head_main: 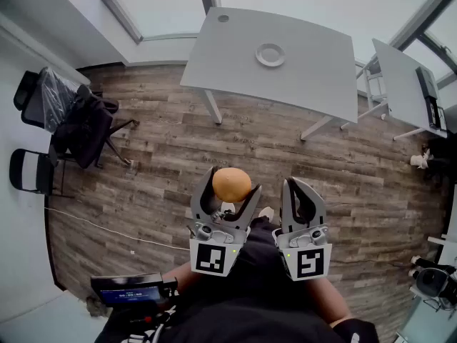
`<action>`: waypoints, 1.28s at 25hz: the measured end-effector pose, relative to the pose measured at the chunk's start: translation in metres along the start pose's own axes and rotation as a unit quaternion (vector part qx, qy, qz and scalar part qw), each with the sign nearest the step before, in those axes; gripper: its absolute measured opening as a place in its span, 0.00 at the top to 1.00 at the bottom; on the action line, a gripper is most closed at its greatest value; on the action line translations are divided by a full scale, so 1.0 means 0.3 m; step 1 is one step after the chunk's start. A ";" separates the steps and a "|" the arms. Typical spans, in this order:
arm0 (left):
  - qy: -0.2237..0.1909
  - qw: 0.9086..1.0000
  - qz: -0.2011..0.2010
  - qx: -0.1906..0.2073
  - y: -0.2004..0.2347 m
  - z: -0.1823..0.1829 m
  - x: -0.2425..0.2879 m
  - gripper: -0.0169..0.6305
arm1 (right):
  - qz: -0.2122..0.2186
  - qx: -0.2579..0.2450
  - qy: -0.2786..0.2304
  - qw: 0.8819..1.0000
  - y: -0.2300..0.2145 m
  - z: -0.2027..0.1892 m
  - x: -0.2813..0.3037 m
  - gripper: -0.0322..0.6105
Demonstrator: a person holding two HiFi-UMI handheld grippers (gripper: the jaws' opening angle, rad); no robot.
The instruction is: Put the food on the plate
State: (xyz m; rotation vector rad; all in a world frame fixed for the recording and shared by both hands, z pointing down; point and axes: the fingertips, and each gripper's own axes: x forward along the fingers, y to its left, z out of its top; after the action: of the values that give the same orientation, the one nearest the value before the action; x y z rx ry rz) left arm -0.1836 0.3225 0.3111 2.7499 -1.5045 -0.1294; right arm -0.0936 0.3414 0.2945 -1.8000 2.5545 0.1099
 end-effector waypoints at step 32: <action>0.001 1.000 0.023 -0.006 -0.068 -0.011 -0.010 0.44 | -0.009 0.041 0.004 0.999 -0.125 -0.038 -0.115 0.95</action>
State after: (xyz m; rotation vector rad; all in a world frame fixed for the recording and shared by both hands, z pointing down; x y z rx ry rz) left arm -0.1679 0.3358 0.3136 2.7029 -1.5615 -0.1334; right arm -0.0463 0.3604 0.3058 -1.7985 2.5068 -0.0024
